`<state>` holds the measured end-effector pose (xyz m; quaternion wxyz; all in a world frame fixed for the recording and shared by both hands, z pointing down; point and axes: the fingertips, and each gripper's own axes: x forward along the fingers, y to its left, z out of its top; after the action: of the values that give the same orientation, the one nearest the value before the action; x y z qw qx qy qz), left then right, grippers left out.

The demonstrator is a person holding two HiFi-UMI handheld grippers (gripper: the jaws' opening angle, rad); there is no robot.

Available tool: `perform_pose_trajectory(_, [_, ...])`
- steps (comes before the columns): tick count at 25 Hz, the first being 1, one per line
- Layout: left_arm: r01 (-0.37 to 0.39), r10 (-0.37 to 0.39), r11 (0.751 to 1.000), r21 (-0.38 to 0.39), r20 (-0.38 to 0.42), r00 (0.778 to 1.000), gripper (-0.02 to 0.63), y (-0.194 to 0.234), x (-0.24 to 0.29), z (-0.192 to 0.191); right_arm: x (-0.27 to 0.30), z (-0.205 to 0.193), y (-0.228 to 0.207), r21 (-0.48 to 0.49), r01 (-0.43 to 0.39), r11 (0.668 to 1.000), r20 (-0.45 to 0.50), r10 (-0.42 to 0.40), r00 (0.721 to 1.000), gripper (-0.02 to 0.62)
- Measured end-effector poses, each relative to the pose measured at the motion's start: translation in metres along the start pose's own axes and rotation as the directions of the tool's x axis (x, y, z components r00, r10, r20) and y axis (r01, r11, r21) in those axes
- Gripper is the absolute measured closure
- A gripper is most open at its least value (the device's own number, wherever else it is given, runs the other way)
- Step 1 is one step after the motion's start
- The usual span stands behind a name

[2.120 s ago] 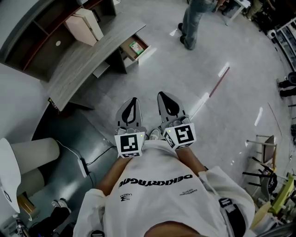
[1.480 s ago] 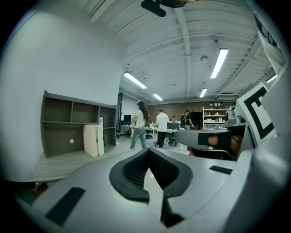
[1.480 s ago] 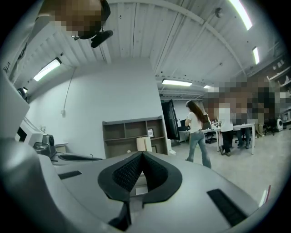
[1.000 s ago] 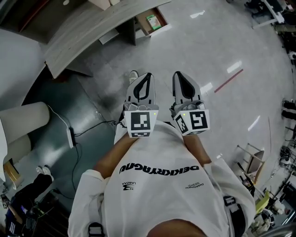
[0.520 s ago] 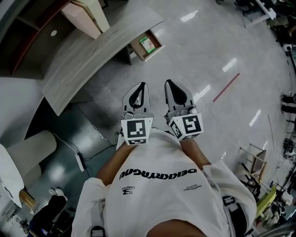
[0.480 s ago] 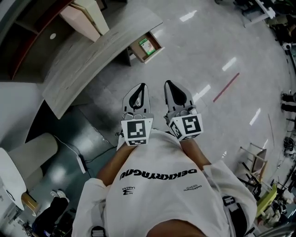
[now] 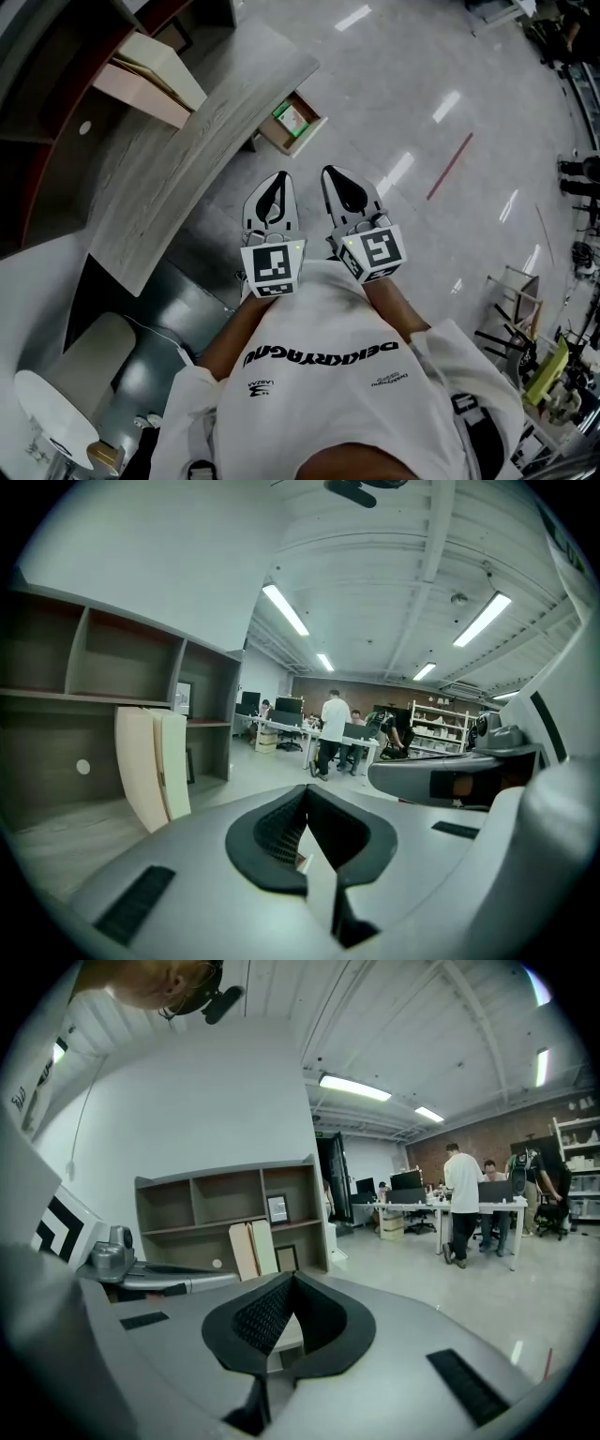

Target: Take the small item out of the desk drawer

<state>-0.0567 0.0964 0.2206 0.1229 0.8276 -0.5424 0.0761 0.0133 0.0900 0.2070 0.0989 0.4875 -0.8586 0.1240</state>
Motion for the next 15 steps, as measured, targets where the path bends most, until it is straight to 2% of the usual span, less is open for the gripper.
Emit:
perform_pose_trajectory(7, [0.021, -0.024, 0.997, -0.068, -0.049, 0.999, 0.591, 0.031, 0.030, -0.015, 0.047, -0.008, 0.001, 0.020, 0.006, 1.000, -0.062, -0.005, 0.998, 0.563])
perform_pose_trajectory(15, [0.014, -0.025, 0.996, -0.085, -0.124, 0.992, 0.591, 0.049, 0.048, -0.046, 0.079, -0.031, -0.012, 0.034, 0.014, 0.999, -0.142, -0.009, 0.990, 0.563])
